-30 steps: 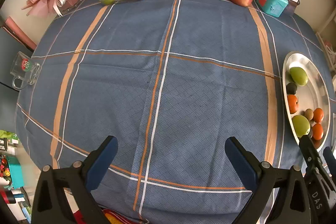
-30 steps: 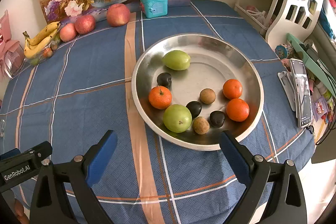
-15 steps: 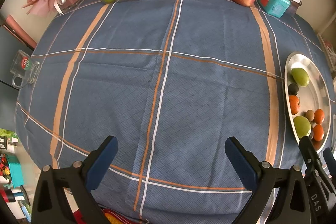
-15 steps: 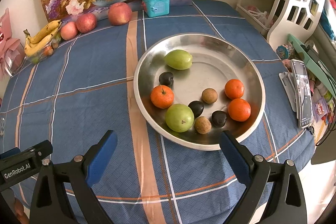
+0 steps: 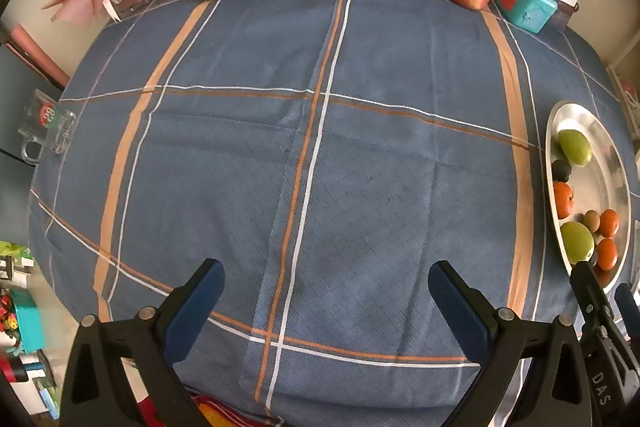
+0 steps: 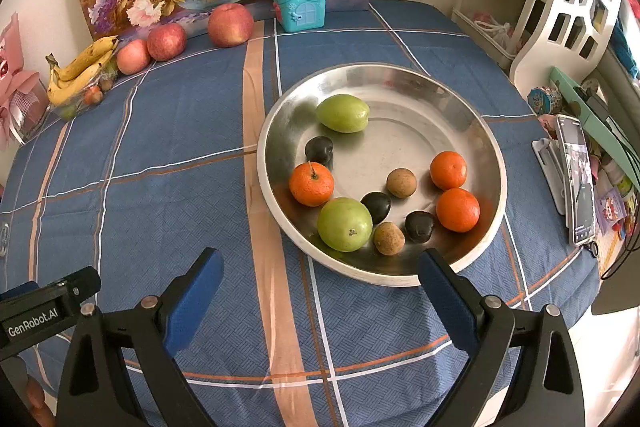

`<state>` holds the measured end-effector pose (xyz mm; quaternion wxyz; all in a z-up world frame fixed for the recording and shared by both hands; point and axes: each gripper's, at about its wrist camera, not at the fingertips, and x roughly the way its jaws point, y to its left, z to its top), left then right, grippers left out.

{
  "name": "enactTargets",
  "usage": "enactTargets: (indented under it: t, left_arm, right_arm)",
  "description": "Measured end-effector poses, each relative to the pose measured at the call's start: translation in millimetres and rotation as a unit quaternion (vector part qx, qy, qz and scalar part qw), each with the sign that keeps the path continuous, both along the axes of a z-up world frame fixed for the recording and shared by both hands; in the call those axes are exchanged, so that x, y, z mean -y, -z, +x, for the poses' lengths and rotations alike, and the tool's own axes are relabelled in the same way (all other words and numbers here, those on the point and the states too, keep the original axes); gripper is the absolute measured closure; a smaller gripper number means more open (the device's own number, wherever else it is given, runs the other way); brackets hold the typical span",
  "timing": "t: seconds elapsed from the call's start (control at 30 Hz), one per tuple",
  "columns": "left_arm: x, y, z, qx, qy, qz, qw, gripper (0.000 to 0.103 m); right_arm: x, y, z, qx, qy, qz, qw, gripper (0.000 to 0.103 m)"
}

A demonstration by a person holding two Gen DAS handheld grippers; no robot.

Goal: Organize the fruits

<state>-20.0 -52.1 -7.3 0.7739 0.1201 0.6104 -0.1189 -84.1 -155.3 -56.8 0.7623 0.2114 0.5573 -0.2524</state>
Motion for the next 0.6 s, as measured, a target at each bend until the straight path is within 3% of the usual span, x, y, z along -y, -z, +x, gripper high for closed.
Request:
enactTargets:
  t: [0.6]
  left_arm:
    - [0.2, -2.9, -0.6, 0.007, 0.009, -0.008, 0.9999, 0.000]
  right_arm:
    - [2.4, 2.4, -0.3, -0.002, -0.005, 0.002, 1.000, 0.005]
